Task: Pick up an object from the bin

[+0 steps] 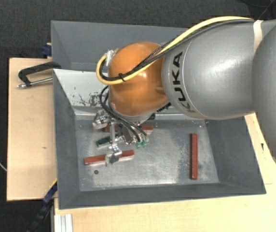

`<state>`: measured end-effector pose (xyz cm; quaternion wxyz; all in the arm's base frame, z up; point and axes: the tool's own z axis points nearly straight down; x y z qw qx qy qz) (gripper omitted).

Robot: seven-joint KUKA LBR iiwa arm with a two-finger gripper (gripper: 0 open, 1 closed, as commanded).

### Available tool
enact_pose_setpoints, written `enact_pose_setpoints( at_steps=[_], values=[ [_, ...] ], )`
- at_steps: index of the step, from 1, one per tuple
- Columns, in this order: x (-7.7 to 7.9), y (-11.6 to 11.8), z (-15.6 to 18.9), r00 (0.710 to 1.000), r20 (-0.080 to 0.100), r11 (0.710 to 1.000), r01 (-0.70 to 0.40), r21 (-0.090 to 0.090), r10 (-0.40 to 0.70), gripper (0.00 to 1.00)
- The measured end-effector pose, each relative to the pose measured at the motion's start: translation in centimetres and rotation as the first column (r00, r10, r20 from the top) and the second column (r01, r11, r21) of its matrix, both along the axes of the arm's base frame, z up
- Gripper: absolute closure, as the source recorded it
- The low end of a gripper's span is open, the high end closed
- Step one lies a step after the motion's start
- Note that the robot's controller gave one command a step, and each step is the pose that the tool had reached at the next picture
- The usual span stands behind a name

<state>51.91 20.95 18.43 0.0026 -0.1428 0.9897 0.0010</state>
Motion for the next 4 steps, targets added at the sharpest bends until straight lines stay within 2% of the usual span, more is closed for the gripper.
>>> enact_pose_setpoints(
  at_steps=[1,2,3,4],
  values=[
    [-1.0,-0.2,-5.5,0.996,-0.001,0.996,-0.088,-0.001,0.088,0.00],
    [0.9,-0.7,-10.8,1.000,-0.007,1.000,-0.020,-0.001,0.020,1.00],
    [0.9,-0.7,-10.8,1.000,-0.007,1.000,-0.020,0.000,0.020,1.00],
    [1.3,-1.9,5.3,0.993,0.005,0.993,-0.121,0.001,0.121,1.00]
  ],
)
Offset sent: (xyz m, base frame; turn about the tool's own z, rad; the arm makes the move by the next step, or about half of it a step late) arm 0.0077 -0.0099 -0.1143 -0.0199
